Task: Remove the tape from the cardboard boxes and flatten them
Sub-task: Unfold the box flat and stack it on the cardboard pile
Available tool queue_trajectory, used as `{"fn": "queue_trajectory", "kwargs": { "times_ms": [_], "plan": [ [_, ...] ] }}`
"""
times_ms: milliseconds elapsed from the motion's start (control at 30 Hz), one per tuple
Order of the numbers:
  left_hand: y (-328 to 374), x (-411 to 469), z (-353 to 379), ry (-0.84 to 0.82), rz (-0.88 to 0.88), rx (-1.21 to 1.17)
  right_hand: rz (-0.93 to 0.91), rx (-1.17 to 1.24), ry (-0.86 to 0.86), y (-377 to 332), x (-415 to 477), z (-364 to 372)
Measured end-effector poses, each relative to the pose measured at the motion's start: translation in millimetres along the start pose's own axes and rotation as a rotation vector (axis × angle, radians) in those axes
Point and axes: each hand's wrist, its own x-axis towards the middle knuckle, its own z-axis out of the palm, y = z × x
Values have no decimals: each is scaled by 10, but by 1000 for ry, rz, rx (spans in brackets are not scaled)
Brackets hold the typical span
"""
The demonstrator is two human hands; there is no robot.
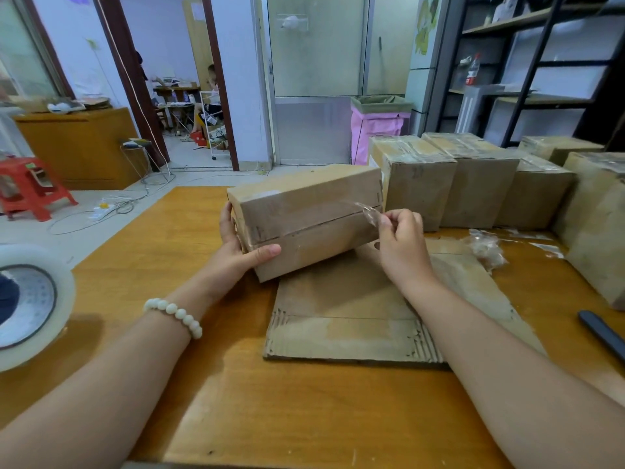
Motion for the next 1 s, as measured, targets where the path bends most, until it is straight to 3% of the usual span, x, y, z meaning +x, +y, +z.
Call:
{"fn": "queue_trajectory", "kwargs": {
  "times_ms": [233, 400, 600, 1000],
  "plan": [
    [10, 30, -64, 42, -18, -86, -43, 135, -63, -27, -3, -3],
    [14, 40, -47, 71, -14, -60, -66, -72, -90, 28, 5, 28],
    [27, 41, 27, 130, 47, 28, -48, -109, -92, 60, 48, -19],
    [41, 67, 104, 201, 25, -104, -62, 77, -112, -122, 9, 18]
  ]
}}
